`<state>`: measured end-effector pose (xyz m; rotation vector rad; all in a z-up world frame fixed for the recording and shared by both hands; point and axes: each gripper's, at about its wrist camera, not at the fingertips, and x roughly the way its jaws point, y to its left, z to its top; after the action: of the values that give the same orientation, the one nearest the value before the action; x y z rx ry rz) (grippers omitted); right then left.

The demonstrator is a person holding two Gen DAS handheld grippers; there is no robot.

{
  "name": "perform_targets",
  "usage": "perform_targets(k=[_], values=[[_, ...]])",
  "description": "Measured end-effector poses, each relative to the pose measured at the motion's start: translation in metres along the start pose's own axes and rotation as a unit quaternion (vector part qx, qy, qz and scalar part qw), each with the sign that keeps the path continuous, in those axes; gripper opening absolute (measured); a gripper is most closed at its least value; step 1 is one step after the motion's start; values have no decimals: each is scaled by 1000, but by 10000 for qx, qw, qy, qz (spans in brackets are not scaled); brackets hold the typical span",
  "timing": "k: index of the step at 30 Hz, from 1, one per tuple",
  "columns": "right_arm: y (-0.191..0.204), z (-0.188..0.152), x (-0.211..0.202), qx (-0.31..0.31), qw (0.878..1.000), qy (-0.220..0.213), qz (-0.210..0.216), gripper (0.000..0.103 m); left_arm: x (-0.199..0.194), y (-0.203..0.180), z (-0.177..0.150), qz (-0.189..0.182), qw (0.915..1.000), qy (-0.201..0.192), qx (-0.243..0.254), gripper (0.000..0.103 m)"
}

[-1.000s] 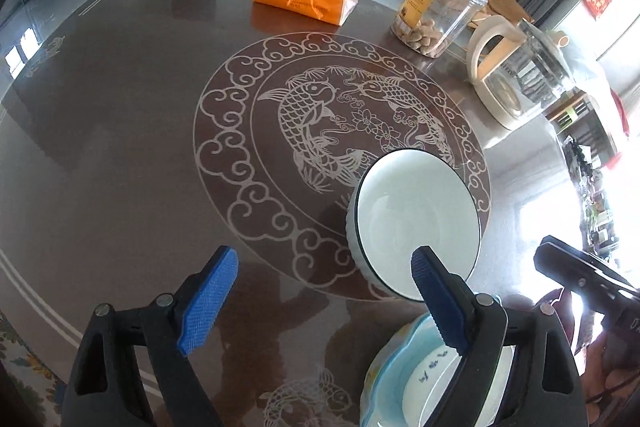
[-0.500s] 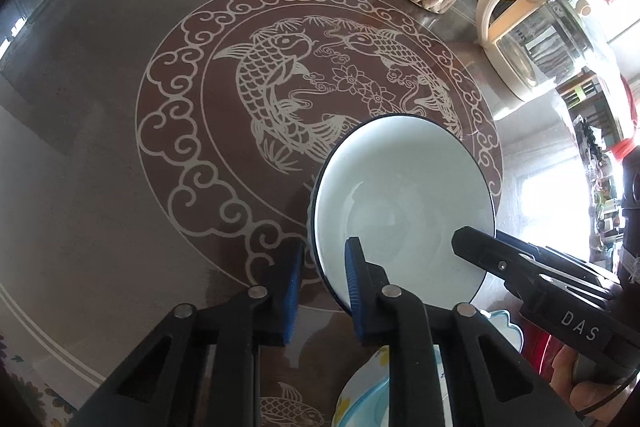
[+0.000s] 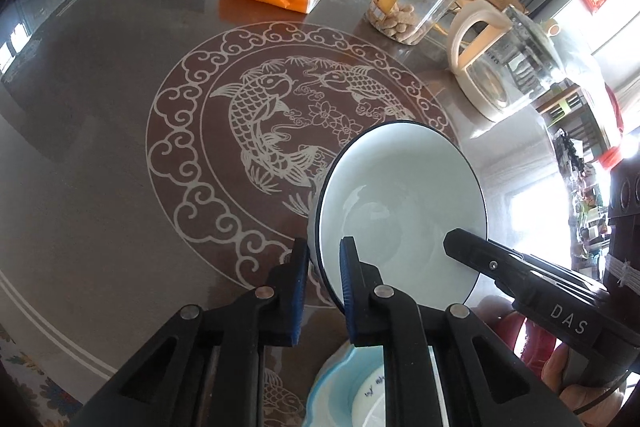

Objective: Organize plates and bowls
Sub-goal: 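Reach both tools to the black-rimmed white bowl and close the left tool on its rim, then lower the black-rimmed bowl into the plain white bowl and open the left tool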

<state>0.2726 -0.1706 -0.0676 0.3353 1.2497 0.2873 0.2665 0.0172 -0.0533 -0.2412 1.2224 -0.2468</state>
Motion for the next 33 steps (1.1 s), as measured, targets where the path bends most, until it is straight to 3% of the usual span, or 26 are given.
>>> perform_targets(k=[7,11,23,33], values=[[19,-24,-76,-255,9989,-399,50,15,-64,-33,-33,-126,9987,-223,436,17],[20,-51,-105,-284,9987,-416,14,15,-76,-45,-63,-210,9979,-154,598,18],[-7,-101,-84,52,9999,-81,-65,15,-35,-48,-123,-79,9969,454,645,19],[-25,-119,-61,269,9995,116,-68,15,-31,-54,-131,209,9951,322,908,19]])
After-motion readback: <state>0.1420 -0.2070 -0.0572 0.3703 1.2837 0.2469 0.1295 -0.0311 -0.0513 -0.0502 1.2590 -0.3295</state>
